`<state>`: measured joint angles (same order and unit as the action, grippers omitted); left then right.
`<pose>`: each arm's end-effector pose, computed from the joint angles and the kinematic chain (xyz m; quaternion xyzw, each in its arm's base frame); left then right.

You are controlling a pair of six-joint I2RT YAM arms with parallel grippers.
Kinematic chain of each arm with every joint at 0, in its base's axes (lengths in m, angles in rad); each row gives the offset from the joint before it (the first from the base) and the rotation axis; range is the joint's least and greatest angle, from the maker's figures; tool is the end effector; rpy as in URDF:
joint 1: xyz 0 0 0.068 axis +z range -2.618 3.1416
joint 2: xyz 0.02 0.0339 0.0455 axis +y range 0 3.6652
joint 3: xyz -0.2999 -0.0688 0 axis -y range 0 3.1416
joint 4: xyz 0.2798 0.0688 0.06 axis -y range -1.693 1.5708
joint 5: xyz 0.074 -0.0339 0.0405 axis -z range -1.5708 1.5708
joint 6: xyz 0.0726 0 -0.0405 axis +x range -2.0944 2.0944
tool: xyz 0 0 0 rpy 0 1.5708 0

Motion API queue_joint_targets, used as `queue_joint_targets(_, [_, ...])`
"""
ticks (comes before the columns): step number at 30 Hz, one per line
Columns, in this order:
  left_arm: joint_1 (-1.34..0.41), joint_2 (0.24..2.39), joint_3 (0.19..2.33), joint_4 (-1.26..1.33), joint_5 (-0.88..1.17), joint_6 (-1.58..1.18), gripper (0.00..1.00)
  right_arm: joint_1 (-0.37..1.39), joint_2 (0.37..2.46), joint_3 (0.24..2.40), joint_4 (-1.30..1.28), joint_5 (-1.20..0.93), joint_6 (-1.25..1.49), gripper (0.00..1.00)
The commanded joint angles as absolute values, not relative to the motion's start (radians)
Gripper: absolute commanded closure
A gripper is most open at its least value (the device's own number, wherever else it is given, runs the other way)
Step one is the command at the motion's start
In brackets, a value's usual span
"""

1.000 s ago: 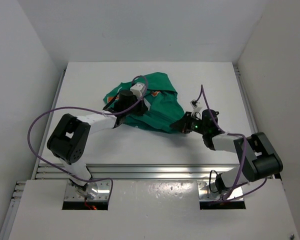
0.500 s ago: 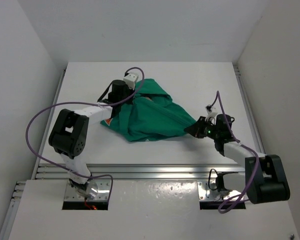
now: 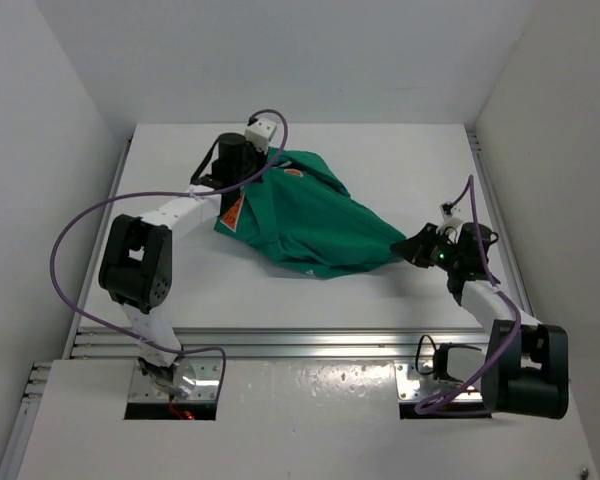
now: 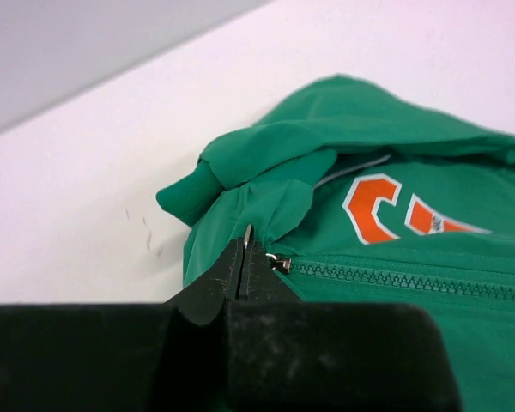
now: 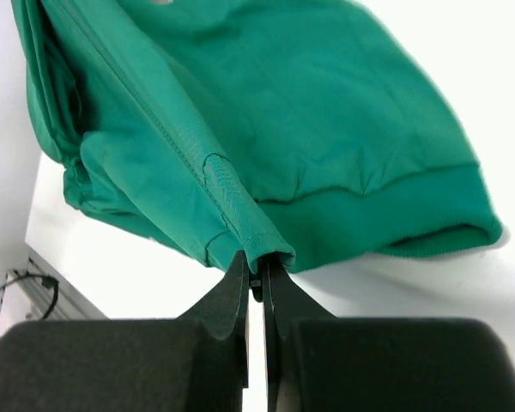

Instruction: Zip up the jacket

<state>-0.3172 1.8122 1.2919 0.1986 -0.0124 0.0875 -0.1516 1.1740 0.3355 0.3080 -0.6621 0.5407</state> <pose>0.4785 -0.1562 0.2713 0.1595 0.7954 -0.0620 0.5814 0.2529 0.0065 0.1557 0.1265 0.8268 0.3676 0.4066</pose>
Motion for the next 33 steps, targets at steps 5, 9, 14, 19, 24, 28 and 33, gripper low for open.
queue_joint_targets(5, [-0.149, 1.727, 1.376, 0.205, -0.261, 0.218, 1.0, -0.25, 1.186, 0.387, 0.232, -0.607, 0.505, 1.0])
queue_joint_targets(9, [-0.14, 1.681, 1.235, 0.091, -0.193, 0.102, 1.0, -0.258, 1.178, 0.359, 0.223, -0.595, 0.508, 1.0])
queue_joint_targets(14, [-0.14, 1.623, 1.037, 0.083, -0.198, 0.031, 1.0, -0.302, 1.123, 0.357, 0.106, -0.58, 0.451, 1.0])
queue_joint_targets(19, [-0.095, 1.612, 1.017, 0.162, -0.264, 0.04, 1.0, -0.341, 1.095, 0.359, 0.051, -0.561, 0.408, 1.0])
queue_joint_targets(24, [-0.081, 1.491, 1.059, 0.333, -0.016, 0.089, 1.0, -0.322, 1.108, 0.364, 0.075, -0.615, 0.416, 1.0])
queue_joint_targets(28, [-0.138, 1.497, 1.117, 0.22, -0.152, 0.132, 1.0, -0.333, 1.094, 0.362, 0.037, -0.574, 0.413, 1.0])
queue_joint_targets(33, [-0.069, 1.516, 1.063, 0.163, -0.276, 0.118, 1.0, -0.385, 1.058, 0.348, 0.003, -0.565, 0.379, 1.0])
